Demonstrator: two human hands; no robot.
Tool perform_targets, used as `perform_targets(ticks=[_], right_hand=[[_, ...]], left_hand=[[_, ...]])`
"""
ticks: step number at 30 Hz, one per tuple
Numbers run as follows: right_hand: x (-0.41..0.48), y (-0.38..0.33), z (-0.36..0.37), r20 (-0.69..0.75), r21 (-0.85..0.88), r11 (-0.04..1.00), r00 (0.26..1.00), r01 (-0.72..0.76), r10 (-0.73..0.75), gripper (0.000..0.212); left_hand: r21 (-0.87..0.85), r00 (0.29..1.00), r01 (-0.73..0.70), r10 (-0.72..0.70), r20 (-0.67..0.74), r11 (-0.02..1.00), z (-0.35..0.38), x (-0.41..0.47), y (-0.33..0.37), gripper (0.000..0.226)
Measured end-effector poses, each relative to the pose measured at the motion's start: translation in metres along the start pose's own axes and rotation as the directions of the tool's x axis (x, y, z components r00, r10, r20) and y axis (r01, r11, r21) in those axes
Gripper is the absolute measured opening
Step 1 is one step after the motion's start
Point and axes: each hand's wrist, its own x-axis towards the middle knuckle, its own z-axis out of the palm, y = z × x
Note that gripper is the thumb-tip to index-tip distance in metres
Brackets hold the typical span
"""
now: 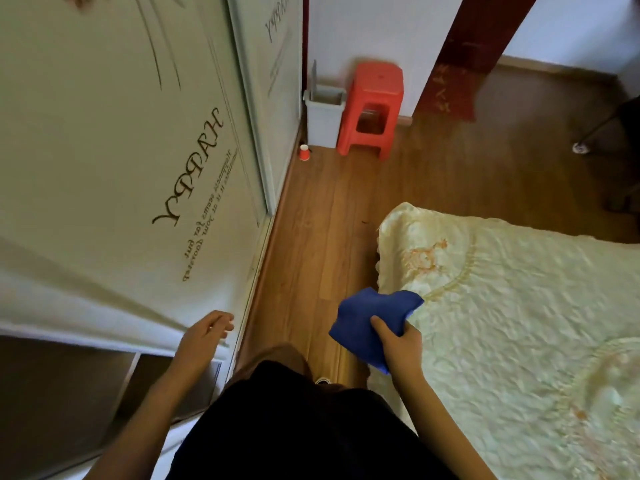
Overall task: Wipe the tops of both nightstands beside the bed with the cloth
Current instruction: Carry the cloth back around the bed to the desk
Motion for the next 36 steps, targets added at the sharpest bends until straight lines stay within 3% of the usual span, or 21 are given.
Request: perform_targets(ticks=[4,9,18,23,28,36], right_hand=[[0.075,-0.042,0.023,0.029,0.027,0.999,0.999,0.017,-0.018,0.016],[0.177,-0.091,0.045,0.005,0.05,0.999,1.0,0.0,0.0,0.015],[0.326,-0.188,0.031,-0.225,0.075,0.995,0.97,-0.072,0.088,0.02],[0.397,-0.223,0.015,-0.32,0.115,0.988,0.937,-0.108,0.139,0.02],[0.497,-0.251,0.008,-0.33,0.119,0.987,0.934,-0.105,0.139,0.027],[0.662,-0.353,-0.011,-0.221,0.213,0.974,0.967,-0.076,0.124,0.021]], left_hand=[[0.015,0.998,-0.014,0.015,-0.061,1.0,0.002,0.06,0.037,0.022],[0.025,0.999,-0.032,0.033,-0.016,0.999,0.016,0.166,0.096,0.022],[0.075,0.948,-0.235,0.212,0.238,0.969,0.053,0.355,0.28,0.02],[0.108,0.912,-0.288,0.239,0.333,0.951,0.09,0.432,0.349,0.018],[0.16,0.909,-0.256,0.182,0.375,0.953,0.132,0.519,0.4,0.02],[0.136,0.939,-0.255,0.212,0.271,0.957,0.172,0.651,0.519,0.02]])
